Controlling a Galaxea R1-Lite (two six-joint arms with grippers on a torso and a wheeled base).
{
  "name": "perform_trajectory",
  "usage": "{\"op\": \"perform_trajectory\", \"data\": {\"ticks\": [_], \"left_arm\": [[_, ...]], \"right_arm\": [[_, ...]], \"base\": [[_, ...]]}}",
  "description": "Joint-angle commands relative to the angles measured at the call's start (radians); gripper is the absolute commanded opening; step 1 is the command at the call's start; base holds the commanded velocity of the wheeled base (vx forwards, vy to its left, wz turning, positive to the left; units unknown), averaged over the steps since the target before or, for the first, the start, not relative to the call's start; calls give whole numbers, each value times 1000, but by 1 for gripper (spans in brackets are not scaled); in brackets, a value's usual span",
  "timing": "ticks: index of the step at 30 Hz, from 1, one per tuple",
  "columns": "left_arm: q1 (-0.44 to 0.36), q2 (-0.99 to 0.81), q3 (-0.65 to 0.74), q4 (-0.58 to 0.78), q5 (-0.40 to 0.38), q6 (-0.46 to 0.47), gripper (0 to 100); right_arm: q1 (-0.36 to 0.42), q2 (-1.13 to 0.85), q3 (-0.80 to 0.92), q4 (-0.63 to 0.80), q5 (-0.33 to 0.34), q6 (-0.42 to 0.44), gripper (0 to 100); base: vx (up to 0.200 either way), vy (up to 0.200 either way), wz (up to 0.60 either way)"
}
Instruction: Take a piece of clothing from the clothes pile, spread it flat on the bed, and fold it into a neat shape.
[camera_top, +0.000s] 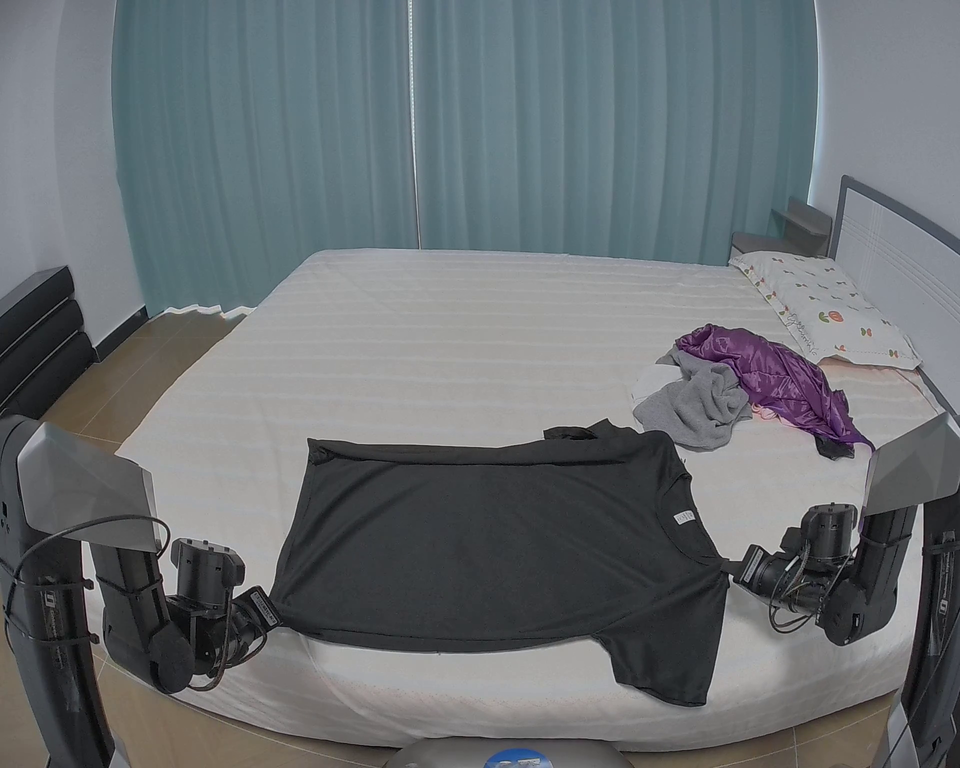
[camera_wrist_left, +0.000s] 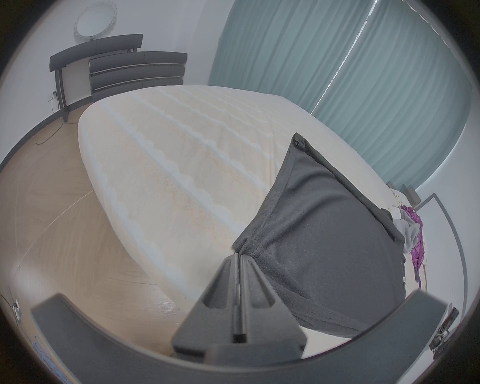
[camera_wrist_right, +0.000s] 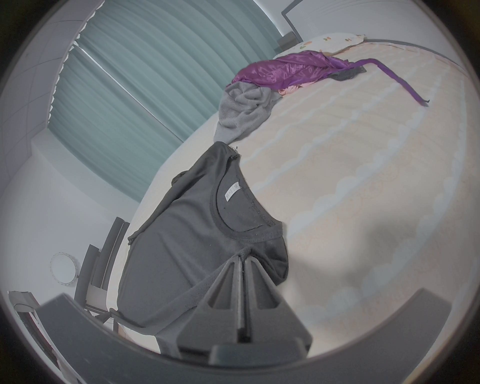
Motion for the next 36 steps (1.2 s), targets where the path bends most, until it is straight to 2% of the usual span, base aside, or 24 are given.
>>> {"op": "perform_trajectory", "data": {"ticks": [1,5,6,12,17,22,28,36], "left_arm": [[-3,9,-13,0,-5,-7,0],[-6,13,-13,0,-14,-7,0],[-6,13,-13,0,-16,-7,0],[-6,15,-11,0,-24,-7,0],[-4,13,-10,0,-39,-8,0],[-4,13,-8,0,-42,-8,0],[-4,12,-7,-2,-56,-19,0],[-3,15,-8,0,-60,-24,0]], "right_arm": [[12,12,-118,91,0,-3,0],[13,49,-146,96,2,-4,0],[13,52,-149,96,2,-4,100],[-1,18,-118,88,12,9,100],[-27,-82,-8,76,97,11,100],[15,-86,127,50,140,-21,100],[59,-16,173,7,134,-64,100],[84,30,195,-88,123,-66,100]], "base": [[0,0,0],[0,0,0],[0,0,0],[0,0,0],[0,0,0],[0,0,0],[0,0,0],[0,0,0]]}}
